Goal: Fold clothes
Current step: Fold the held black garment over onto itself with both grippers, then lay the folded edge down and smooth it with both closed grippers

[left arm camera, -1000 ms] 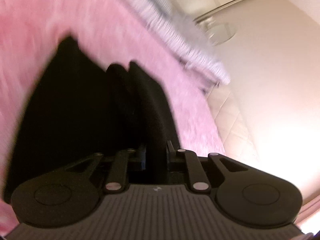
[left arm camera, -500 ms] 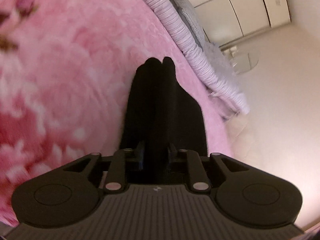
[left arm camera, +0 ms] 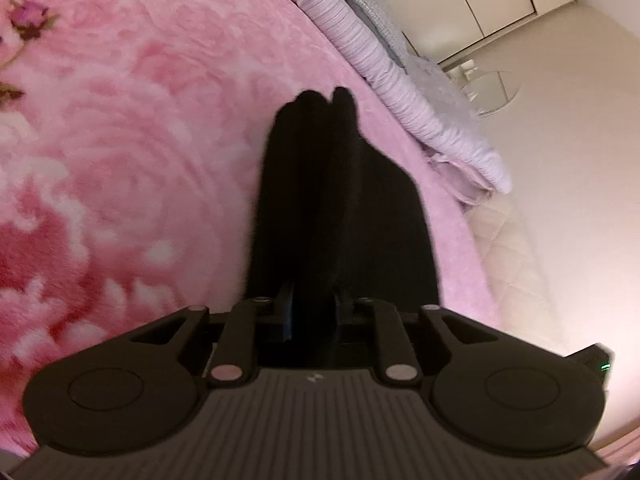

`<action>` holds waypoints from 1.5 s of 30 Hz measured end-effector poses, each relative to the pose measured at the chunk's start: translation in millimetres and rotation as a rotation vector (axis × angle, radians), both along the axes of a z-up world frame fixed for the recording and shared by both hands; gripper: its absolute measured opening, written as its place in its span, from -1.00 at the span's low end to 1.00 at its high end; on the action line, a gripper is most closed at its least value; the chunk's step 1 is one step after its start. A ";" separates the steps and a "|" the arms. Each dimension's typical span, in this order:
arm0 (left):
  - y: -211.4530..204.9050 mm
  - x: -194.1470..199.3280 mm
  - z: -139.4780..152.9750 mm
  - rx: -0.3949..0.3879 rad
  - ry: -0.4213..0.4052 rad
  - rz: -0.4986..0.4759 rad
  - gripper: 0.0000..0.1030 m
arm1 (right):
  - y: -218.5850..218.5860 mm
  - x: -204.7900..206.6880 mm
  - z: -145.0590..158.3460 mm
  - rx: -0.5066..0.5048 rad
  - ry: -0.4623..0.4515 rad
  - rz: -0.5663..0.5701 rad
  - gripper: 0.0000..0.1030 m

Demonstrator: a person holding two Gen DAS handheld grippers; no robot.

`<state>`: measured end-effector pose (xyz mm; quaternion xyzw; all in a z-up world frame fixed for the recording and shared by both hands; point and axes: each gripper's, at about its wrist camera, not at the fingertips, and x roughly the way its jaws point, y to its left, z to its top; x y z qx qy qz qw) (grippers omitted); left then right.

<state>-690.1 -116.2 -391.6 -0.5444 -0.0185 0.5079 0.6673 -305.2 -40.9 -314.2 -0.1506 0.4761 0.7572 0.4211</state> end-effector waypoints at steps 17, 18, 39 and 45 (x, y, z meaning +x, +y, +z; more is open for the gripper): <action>-3.8 -0.1 57.2 0.012 0.169 -0.009 -0.47 | 20.2 -26.1 30.5 0.145 -0.181 0.211 -0.53; 3.4 -2.7 61.0 0.028 0.170 -0.006 -0.45 | 28.5 -28.1 30.5 0.147 -0.178 0.205 -0.53; 118.2 25.1 61.3 0.101 0.435 -0.076 -0.65 | 117.0 -50.5 6.7 0.145 -0.096 0.106 -0.53; 121.7 21.0 63.2 0.073 0.406 -0.079 -0.67 | 116.9 -53.4 7.1 0.144 -0.102 0.099 -0.53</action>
